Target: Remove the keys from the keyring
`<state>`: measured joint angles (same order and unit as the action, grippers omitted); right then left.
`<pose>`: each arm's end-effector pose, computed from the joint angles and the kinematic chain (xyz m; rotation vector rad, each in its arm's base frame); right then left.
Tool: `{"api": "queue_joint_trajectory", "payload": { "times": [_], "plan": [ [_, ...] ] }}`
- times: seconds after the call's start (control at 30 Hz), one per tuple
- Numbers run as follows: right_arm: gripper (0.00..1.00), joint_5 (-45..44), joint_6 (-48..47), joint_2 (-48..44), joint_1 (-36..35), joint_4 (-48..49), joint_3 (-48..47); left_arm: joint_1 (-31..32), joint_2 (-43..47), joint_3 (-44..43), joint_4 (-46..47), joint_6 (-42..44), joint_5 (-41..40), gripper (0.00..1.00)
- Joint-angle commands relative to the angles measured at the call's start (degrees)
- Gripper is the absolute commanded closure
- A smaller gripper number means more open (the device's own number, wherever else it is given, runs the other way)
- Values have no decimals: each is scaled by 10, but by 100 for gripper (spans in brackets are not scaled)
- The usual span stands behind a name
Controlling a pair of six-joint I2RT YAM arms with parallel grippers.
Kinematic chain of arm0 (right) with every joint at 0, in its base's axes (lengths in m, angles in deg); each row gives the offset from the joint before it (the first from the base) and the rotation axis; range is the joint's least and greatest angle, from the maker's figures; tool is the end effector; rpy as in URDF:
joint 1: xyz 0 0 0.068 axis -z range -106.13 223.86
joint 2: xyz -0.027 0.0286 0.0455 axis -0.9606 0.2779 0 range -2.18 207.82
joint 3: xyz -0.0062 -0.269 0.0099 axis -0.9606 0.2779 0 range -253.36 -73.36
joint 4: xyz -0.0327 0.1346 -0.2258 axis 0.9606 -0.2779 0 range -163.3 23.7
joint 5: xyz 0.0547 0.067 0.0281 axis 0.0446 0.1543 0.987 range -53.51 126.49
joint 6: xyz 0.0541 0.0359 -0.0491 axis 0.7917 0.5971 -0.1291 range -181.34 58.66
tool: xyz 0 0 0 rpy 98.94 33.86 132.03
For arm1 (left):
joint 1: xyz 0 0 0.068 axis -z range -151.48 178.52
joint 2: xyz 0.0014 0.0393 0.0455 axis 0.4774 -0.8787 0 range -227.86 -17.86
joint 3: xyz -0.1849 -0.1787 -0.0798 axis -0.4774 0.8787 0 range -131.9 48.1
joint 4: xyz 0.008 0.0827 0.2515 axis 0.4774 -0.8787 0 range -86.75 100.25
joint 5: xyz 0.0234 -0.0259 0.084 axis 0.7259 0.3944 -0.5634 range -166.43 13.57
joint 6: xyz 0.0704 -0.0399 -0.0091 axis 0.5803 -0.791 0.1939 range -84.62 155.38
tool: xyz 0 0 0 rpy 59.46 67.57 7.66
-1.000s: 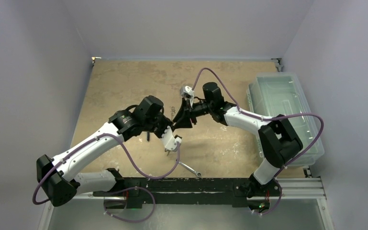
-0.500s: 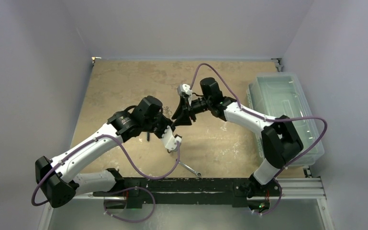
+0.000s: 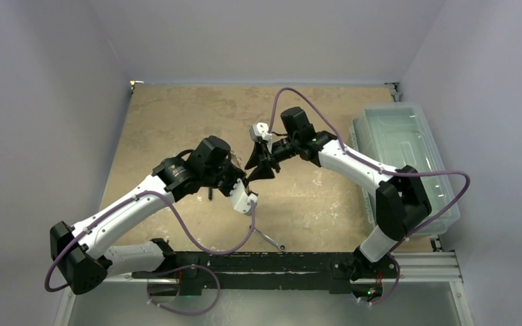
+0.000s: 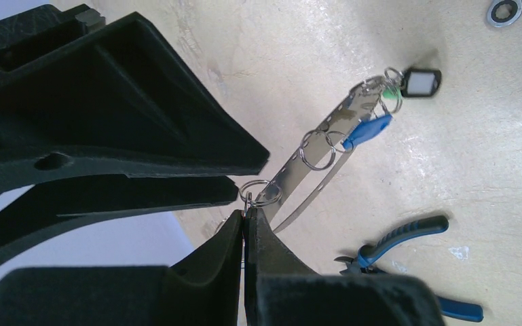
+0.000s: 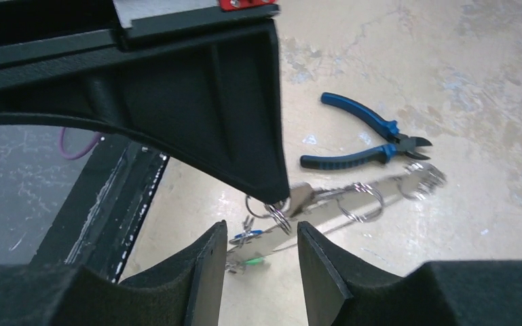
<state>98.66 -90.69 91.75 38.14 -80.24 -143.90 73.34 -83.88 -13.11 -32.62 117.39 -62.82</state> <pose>0.2679 0.2696 0.2647 -1.5667 1.3546 1.2495 0.1749 -0.1972 0.2848 2.1688 0.9627 0.0246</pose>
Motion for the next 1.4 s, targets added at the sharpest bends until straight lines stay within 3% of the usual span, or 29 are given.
{"api": "queue_joint_trajectory", "payload": {
  "times": [0.0, 0.77, 0.97, 1.13, 1.27, 1.37],
  "plan": [
    [54, 10, -27, -1, -14, -16, -25, 3, 6, -12, 24, -4, 25, 100],
    [72, -8, -37, 12, -17, 6, -6, 4, 12, -24, 18, -47, 22, 100],
    [65, -13, -44, 12, -17, 8, 1, 3, 17, -25, 12, -46, 22, 100],
    [65, -17, -46, 12, -17, 18, 11, 4, 18, -25, 12, -48, 23, 100],
    [73, -17, -45, 13, -17, 25, 15, 3, 20, -23, 13, -49, 25, 100],
    [84, -19, -45, 13, -17, 32, 19, 4, 21, -22, 13, -51, 23, 100]
  ]
}}
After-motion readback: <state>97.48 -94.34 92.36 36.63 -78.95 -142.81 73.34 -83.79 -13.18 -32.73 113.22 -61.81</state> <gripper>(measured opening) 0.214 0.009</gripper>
